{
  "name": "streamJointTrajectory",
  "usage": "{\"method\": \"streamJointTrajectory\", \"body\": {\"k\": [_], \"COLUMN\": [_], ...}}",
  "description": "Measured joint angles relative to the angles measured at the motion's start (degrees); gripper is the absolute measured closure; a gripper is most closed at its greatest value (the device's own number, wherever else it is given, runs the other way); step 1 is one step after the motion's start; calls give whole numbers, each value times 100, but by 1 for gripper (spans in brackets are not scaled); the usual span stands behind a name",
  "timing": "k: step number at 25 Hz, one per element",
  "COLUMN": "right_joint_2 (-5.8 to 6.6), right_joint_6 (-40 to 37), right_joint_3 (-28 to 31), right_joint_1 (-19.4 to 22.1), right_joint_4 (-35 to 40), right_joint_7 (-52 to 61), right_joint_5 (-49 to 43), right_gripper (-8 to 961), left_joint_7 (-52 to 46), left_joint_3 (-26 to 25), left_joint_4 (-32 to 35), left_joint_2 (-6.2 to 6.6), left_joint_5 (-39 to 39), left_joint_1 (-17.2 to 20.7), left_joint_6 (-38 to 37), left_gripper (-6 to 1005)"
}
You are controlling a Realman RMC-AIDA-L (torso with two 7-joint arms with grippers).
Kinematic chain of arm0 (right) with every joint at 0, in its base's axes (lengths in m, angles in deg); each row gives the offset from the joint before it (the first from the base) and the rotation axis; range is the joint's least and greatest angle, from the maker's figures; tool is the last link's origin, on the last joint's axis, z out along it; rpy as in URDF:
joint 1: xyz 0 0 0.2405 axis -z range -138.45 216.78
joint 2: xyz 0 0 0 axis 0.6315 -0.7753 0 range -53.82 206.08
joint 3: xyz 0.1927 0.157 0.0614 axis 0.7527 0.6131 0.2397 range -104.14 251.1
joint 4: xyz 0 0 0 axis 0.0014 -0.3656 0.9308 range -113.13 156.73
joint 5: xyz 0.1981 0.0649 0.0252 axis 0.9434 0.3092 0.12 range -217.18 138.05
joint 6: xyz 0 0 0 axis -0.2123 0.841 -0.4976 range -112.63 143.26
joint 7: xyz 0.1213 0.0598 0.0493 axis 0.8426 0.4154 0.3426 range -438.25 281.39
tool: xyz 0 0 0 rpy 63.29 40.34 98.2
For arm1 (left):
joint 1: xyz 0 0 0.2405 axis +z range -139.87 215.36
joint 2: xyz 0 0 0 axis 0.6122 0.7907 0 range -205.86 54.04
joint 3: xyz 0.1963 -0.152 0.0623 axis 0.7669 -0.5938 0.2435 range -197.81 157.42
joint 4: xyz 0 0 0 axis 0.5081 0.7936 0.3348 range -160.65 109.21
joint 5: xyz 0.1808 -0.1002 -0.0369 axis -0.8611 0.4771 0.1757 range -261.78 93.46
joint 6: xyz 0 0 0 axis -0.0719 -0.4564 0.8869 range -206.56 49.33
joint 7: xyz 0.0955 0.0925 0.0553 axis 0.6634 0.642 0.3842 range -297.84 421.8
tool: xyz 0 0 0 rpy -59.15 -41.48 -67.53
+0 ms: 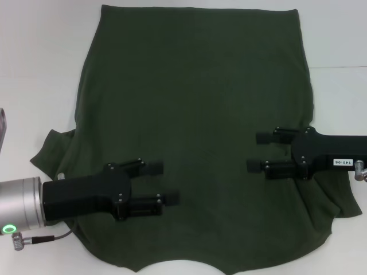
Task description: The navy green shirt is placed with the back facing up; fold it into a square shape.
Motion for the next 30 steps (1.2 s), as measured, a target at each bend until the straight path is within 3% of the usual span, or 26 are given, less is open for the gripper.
{"method": "streamJointTrajectory", "body": {"k": [16, 25, 30], "right_joint_2": [-55, -188, -241], "right_joint_6": [19, 15, 37], "right_joint_3": [22, 459, 661], "right_joint_1": [-39, -21, -50], "right_joint_4": [3, -5, -67], "right_joint_7": [-3, 55, 261], "right_joint_5": [29, 52, 52], "right_gripper": [58, 68, 70], "left_joint_7": [-59, -635, -899], "left_joint_3": [-76, -1131, -1403], "left_joint_4": [42, 7, 11], "left_joint_2": [7, -2, 45], "left_joint_5": [-89, -44, -53], "left_joint_1": [41, 84, 121], "left_joint_6": [-8, 420, 877], "left_gripper": [112, 112, 112]}}
